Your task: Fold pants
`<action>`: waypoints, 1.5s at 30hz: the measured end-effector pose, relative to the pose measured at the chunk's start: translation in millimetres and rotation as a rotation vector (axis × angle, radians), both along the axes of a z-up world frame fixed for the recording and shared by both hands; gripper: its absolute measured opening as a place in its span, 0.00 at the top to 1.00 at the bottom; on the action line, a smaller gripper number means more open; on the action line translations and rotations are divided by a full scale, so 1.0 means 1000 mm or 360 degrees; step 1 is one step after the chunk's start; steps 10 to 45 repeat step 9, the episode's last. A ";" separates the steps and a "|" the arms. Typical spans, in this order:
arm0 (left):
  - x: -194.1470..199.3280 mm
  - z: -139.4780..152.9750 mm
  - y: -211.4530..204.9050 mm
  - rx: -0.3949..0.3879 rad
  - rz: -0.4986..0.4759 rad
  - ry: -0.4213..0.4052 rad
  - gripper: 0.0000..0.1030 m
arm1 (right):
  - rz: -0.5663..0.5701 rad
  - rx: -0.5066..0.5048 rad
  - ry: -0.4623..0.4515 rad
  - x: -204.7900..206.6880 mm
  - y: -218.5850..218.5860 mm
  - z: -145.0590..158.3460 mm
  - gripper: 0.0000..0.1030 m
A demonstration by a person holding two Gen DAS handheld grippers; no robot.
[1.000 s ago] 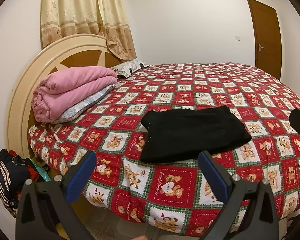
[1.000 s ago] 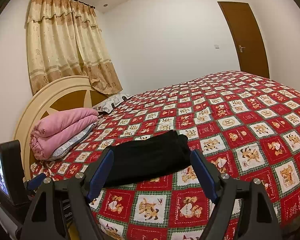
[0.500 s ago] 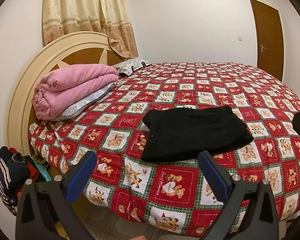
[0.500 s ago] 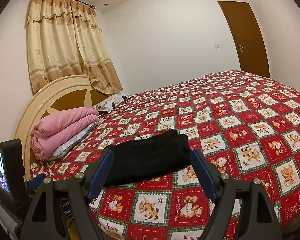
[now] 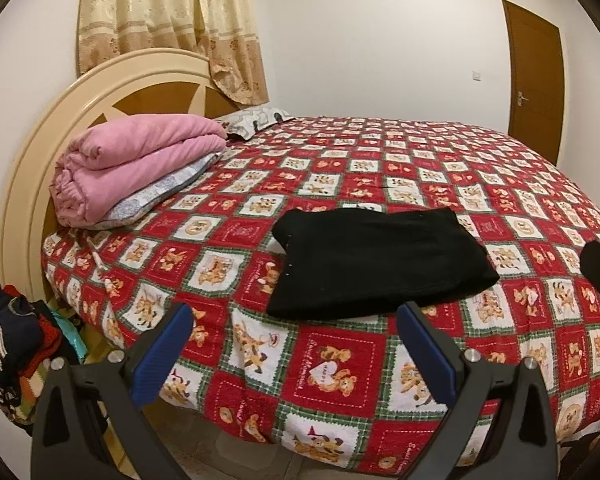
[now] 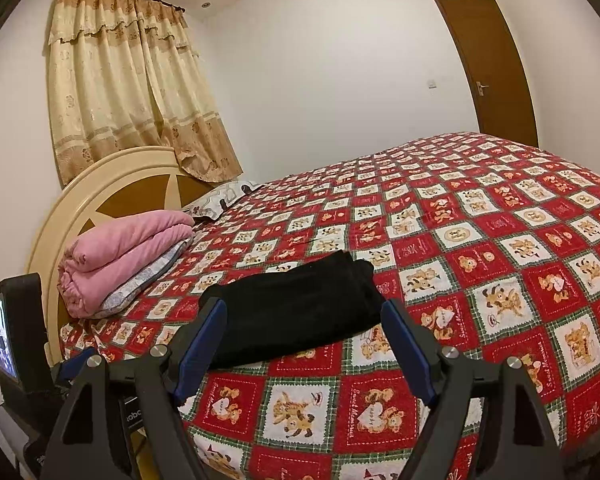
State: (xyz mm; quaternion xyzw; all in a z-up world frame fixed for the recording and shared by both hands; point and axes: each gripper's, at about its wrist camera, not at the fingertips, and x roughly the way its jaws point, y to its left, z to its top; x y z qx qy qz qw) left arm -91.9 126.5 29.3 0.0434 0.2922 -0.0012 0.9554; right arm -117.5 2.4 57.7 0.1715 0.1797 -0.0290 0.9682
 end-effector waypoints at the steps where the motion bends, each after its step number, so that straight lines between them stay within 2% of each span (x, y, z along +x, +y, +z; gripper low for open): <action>1: 0.000 -0.001 -0.001 -0.0001 -0.0006 -0.0001 0.00 | 0.0000 0.0001 0.0004 0.000 -0.001 -0.001 0.22; 9: 0.013 -0.006 -0.002 0.0051 0.0038 0.0078 0.00 | -0.0039 0.0039 0.0015 0.002 -0.011 -0.004 0.22; 45: 0.013 -0.006 -0.002 0.0051 0.0038 0.0078 0.00 | -0.0039 0.0039 0.0015 0.002 -0.011 -0.004 0.22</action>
